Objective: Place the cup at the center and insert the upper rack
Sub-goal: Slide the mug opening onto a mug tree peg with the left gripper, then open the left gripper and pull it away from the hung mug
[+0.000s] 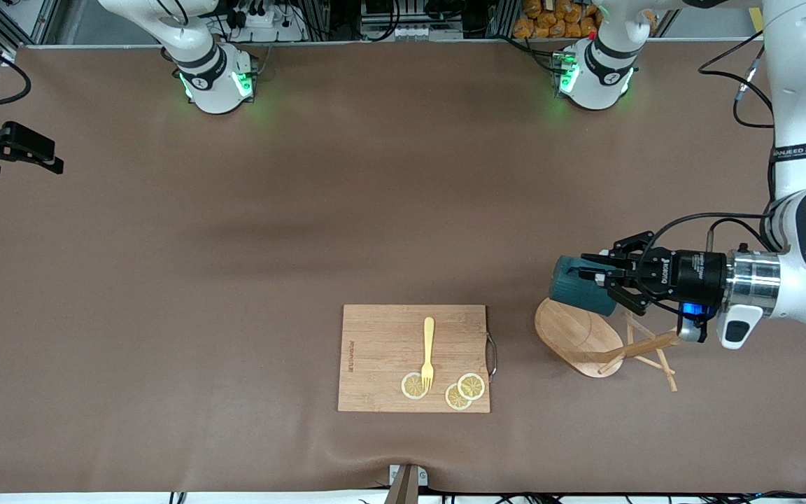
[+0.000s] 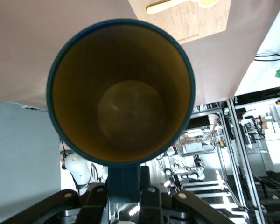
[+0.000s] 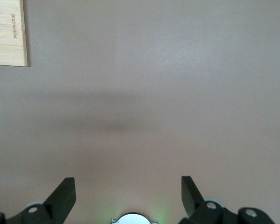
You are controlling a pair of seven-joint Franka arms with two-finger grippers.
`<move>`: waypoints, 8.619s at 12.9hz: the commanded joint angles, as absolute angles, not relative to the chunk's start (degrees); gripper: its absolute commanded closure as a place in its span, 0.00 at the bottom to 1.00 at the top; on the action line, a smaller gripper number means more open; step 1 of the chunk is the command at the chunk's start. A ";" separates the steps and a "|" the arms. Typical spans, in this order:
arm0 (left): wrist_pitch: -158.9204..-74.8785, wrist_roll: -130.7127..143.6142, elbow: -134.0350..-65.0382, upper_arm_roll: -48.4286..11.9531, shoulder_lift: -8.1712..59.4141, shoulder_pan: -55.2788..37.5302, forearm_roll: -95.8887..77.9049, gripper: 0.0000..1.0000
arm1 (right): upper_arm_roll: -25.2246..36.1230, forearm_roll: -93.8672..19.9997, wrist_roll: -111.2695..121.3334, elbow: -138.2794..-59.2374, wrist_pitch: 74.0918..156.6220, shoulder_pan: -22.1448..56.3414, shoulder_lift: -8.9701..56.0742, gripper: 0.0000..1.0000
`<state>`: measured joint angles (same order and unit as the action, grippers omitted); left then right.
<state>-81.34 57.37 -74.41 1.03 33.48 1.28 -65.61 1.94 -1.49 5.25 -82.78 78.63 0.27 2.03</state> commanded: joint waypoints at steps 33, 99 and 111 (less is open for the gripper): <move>-78.84 54.67 -73.39 0.53 41.39 8.00 -74.27 1.00 | 2.20 -0.88 3.96 -80.86 78.31 1.49 1.76 0.00; -74.36 47.29 -72.69 0.61 48.08 12.92 -82.97 0.75 | 2.29 -0.88 3.87 -80.86 77.70 2.37 1.41 0.00; -73.13 47.72 -72.51 0.35 47.02 13.45 -83.50 0.00 | 2.20 -0.88 3.87 -80.86 77.78 2.46 1.58 0.00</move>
